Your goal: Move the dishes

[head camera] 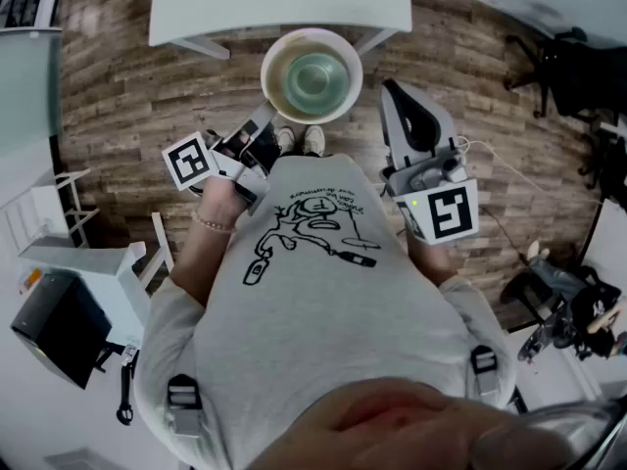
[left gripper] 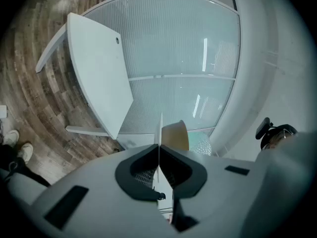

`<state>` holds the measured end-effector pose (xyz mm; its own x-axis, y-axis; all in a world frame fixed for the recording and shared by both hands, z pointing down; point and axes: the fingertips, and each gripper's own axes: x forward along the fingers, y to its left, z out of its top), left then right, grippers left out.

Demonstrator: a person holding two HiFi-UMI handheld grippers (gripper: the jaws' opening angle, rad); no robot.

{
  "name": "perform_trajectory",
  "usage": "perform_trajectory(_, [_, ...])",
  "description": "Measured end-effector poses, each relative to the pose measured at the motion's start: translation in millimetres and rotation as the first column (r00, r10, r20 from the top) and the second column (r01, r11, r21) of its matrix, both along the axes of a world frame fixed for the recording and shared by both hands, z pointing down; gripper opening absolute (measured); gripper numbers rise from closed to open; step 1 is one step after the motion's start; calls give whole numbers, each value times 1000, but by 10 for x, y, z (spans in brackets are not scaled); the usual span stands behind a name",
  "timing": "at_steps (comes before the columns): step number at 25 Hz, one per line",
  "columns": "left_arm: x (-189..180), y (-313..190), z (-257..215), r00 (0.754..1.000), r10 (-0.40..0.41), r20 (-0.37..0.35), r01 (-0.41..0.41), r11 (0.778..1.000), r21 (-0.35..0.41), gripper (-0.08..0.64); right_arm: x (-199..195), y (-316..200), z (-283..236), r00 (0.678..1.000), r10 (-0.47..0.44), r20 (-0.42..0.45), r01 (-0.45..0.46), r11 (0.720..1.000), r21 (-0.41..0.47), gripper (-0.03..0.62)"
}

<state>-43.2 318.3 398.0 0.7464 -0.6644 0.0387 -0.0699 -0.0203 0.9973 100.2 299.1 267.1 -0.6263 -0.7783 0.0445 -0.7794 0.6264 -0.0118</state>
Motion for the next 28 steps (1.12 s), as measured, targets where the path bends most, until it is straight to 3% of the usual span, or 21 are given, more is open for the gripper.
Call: perform_trajectory(28, [178, -157, 41, 1000, -25, -11, 25, 1000, 2, 9, 187, -112, -20, 1000, -12, 12, 12, 1000, 18, 38])
